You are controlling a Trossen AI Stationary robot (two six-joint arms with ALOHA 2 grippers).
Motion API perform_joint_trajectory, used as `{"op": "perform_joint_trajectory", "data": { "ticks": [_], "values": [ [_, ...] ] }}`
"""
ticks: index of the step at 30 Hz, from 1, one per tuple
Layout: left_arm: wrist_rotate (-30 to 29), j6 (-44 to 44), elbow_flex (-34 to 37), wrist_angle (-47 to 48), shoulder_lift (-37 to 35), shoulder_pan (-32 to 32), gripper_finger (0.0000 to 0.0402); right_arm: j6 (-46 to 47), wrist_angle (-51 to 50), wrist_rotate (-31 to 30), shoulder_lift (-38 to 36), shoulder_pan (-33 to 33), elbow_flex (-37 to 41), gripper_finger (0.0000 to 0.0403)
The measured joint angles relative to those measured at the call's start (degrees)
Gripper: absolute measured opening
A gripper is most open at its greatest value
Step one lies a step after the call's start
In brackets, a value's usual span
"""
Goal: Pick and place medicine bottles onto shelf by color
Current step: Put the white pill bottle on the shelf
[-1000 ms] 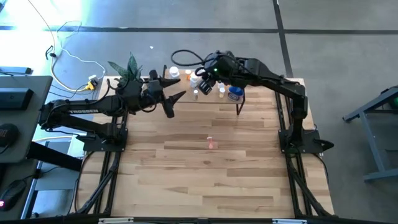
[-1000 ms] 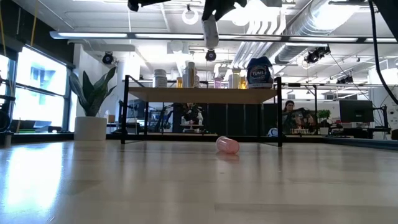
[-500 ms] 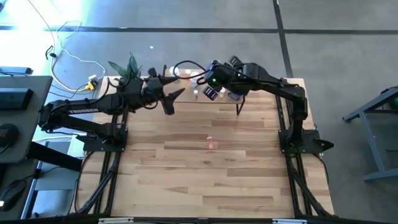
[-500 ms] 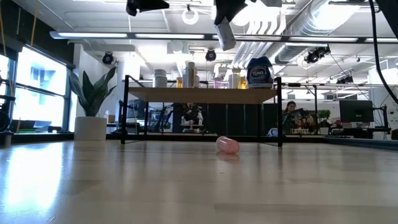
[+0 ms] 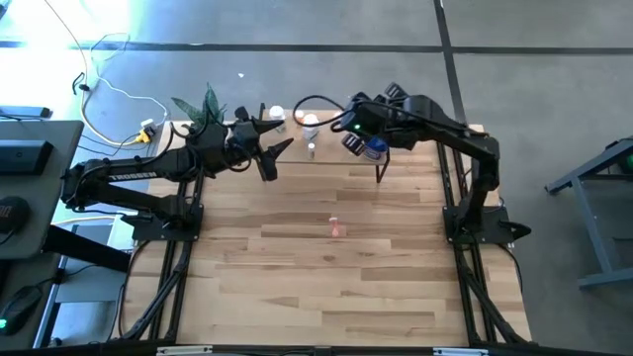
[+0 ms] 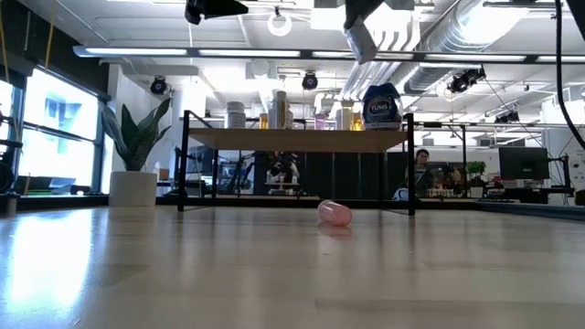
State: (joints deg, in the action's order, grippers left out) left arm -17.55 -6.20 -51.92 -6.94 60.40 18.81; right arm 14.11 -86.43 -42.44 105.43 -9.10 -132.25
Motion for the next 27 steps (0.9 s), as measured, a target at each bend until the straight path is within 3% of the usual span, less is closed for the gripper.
{"op": "perform_joint_trajectory", "data": {
  "ticks": [7, 13, 20, 27],
  "values": [
    [-0.8, 0.0, 0.0, 0.0, 0.0, 0.0, 0.0243, 5.2, -3.0, -4.0, -5.1, 0.5, 0.9, 0.0167],
    [-1.1, -2.0, 0.0, -0.1, 0.0, 0.0, 0.0243, 11.8, 2.4, -5.7, -16.8, 2.5, 19.0, 0.0167],
    [-1.1, -2.0, 0.0, -0.1, 0.0, 0.0, 0.0243, 8.0, 29.8, -2.0, -30.7, 3.5, 40.2, 0.0167],
    [-1.1, -1.9, 0.0, 1.5, 0.0, 0.6, 0.0243, -3.2, 54.5, 6.5, -32.9, 1.2, 48.4, 0.0167]
  ]
}}
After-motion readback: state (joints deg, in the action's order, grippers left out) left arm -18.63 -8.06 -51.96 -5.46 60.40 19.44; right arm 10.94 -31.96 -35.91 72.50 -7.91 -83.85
